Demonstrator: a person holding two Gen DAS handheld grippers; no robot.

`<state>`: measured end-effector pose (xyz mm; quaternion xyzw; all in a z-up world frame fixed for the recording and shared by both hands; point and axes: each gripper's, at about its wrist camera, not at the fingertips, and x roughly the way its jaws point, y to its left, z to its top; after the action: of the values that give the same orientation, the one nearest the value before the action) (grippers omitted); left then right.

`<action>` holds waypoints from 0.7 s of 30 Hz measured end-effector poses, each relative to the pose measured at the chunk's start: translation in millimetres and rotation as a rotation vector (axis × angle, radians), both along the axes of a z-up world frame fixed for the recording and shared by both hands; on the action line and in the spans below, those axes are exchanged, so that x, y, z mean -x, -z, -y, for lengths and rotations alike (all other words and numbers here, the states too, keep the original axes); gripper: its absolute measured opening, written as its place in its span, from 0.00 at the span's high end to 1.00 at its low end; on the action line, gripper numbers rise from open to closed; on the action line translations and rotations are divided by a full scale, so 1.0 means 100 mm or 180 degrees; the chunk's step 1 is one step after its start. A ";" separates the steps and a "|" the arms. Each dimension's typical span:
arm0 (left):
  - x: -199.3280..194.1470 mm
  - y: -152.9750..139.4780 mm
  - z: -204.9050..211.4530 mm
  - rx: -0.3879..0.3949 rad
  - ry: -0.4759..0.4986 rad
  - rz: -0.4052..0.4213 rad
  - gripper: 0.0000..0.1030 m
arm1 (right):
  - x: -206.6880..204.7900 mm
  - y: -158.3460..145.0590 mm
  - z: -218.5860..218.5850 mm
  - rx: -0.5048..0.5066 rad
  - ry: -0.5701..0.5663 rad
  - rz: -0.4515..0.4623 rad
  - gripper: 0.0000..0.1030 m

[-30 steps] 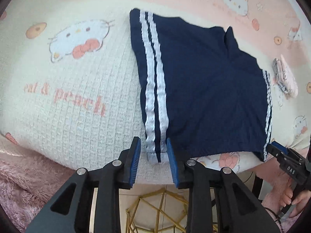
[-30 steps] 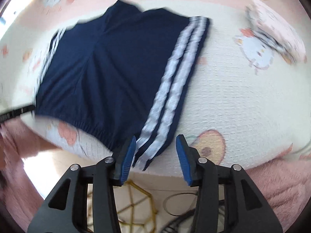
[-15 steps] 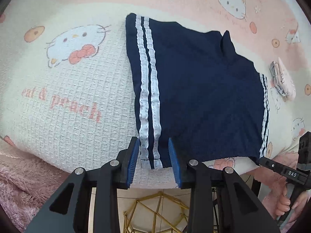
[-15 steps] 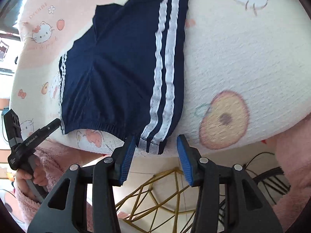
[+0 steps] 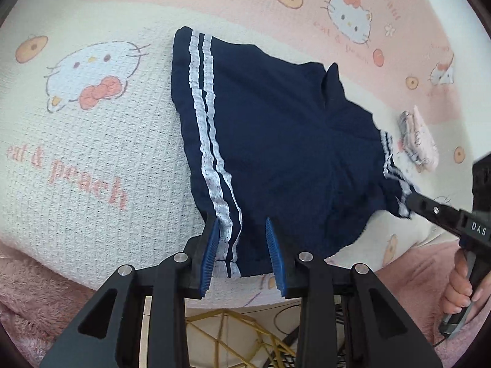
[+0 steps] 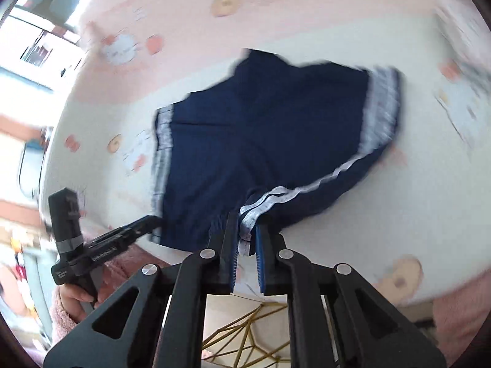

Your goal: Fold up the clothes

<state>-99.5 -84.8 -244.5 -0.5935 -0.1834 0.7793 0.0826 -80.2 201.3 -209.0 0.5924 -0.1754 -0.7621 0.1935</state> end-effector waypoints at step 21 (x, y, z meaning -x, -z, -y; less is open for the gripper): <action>0.07 -0.14 -0.66 0.0107 0.0918 -0.0423 0.68 | -0.15 -0.01 -0.21 0.0080 0.0365 -0.0057 0.90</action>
<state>-106.3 -18.4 -230.5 -0.5621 -0.0773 0.7999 0.1957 -65.7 222.1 -207.8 0.5721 -0.2169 -0.7750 0.1585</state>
